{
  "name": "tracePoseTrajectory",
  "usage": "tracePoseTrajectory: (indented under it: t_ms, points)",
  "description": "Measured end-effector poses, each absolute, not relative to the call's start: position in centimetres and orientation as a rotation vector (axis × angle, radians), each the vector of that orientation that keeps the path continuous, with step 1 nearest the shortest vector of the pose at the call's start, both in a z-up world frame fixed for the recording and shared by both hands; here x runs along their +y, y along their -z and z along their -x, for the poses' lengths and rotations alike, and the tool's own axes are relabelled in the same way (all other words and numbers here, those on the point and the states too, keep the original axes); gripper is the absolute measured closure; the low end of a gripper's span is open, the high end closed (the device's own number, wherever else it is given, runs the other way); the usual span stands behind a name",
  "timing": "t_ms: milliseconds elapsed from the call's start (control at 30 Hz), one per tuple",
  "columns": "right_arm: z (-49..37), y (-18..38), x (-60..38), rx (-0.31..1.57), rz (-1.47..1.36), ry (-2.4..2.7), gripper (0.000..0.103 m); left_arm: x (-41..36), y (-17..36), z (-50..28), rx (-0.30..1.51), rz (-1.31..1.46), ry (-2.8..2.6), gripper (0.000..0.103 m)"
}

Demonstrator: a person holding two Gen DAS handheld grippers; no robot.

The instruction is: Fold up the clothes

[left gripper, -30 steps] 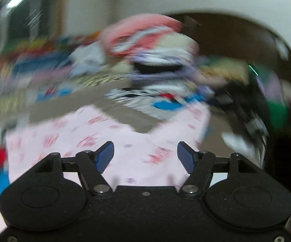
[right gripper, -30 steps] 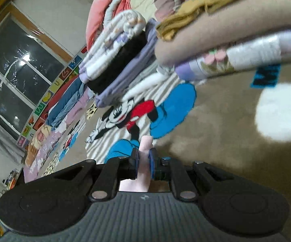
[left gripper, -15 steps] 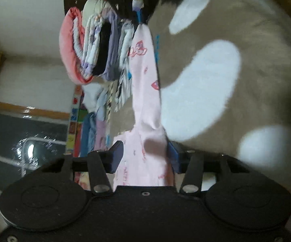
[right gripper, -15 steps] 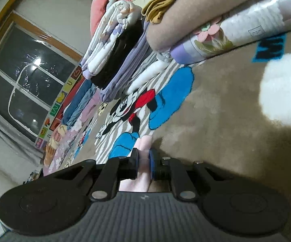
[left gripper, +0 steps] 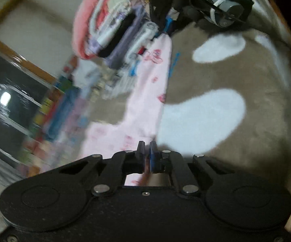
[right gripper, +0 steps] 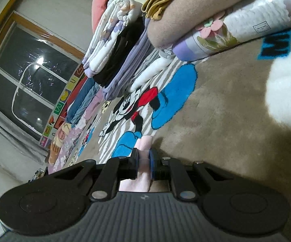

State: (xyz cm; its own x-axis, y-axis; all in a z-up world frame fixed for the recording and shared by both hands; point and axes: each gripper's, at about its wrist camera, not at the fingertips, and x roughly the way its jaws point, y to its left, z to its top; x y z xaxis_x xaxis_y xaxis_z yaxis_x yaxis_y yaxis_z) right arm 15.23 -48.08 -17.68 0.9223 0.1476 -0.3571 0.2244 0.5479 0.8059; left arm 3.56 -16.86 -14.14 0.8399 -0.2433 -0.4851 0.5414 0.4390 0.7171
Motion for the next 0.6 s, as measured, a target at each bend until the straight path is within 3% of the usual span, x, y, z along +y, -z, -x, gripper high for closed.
tracePoseTrajectory:
  t_ms: [367,600]
  points:
    - [-14.0,17.1,-48.2,0.346,-1.006,0.048,0.090,-17.2,11.1,-9.4,0.518,-0.590,0.452,0.095]
    - [-12.3,17.0,-49.5,0.327,-1.035,0.102,0.086,-16.5,11.8,-9.4,0.528,-0.525,0.445,0.095]
